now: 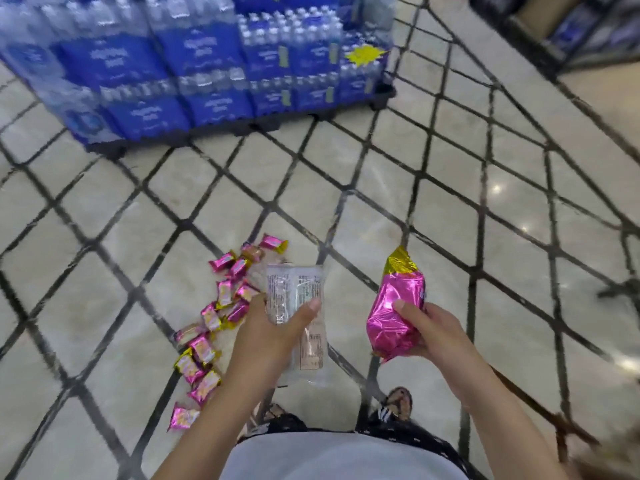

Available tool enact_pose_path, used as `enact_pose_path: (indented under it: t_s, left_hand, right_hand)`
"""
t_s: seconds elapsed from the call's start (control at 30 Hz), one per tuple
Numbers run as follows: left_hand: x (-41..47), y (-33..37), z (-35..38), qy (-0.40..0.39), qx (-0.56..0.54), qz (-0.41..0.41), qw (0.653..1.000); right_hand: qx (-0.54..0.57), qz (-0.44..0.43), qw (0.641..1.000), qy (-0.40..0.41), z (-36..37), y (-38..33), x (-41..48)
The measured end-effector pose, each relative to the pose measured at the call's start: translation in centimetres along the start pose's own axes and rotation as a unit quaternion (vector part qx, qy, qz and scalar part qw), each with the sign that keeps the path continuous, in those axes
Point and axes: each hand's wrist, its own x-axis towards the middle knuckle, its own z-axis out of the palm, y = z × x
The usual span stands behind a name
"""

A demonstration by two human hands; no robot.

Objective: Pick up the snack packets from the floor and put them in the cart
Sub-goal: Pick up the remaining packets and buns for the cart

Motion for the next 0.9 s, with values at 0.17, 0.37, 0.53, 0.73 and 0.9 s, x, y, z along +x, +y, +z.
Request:
enact_pose_path:
  t_s: [0.17,0.37,0.53,0.73,0.9]
  left_hand:
    - [0.0,3.8,10.7,-0.068,0.036,0.022,0.997]
    - [-1.3,8.2,24.3,-0.145,0.08,0.049,0.985]
    - [-3.3,10.5,33.2,-0.224,0.102,0.046,0.968]
    - [-3.2,13.1,40.0,-0.29,0.158,0.055,0.942]
    - [-1.2,15.6,46.0,-0.328,0.178,0.067,0.925]
  right_hand:
    - [0.009,0.02,0.998,0.054,-11.1,2.4,-1.2]
    - [0.094,0.065,0.979,0.171,-23.8,6.8,-3.5]
    - [0.147,0.07,0.956,0.244,-31.4,9.5,-5.4]
    - [0.25,0.09,0.917,0.296,-36.2,11.9,-5.9]
    - [0.297,0.119,0.889,0.327,-40.0,12.5,-4.8]
